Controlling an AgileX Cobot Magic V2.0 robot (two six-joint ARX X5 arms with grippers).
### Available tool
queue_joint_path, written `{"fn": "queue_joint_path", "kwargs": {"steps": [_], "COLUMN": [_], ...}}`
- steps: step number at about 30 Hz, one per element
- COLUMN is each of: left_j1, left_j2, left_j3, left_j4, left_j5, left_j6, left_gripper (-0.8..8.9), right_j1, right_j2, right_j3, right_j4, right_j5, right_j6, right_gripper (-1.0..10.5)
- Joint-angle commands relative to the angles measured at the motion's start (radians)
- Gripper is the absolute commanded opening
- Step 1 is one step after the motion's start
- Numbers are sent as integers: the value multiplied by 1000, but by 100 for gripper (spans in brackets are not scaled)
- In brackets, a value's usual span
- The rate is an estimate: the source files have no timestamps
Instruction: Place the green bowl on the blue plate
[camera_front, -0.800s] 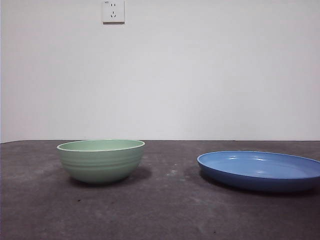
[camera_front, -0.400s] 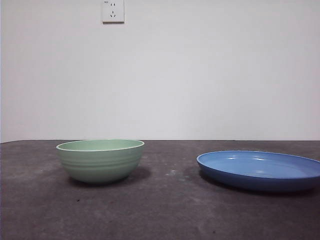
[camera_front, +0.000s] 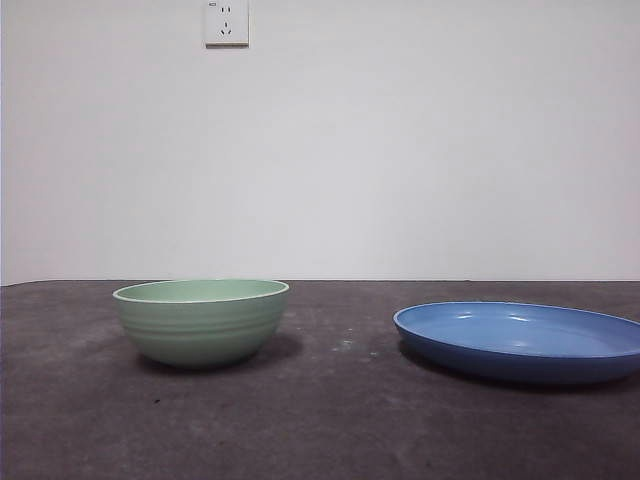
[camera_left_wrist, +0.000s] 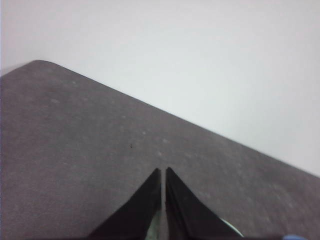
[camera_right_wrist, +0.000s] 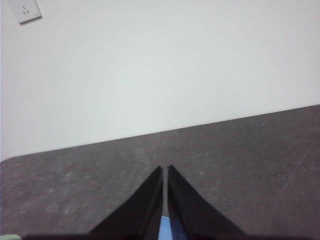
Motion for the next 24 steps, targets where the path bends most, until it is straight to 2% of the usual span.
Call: {"fn": "queue_joint_path", "kwargs": {"steps": [1,6,10,16,24], "left_j1": [2,1,-2,-14,-107], "left_j2": [64,204,299,417,509], "left_j3": [69,164,219,293,348], "left_j4": [-38,-116,-169,-271,-420], "left_j5": [45,199,279,431,524], "left_j6": [76,161,224,311,395], "left_gripper": [15,15,15,15,14], "right_j1": [-2,-1,-1,-1,27], "right_j2": [60,211,329,489,619], "right_j3": [71,209,300,407,469], "right_j4": [-45,-194,-317,-469,-605], "right_j5": [-9,-95,-147,-294,-441], "right_j6": [-35,-105,-156,-247,-293], "right_gripper": [10,10,10,10,10]}}
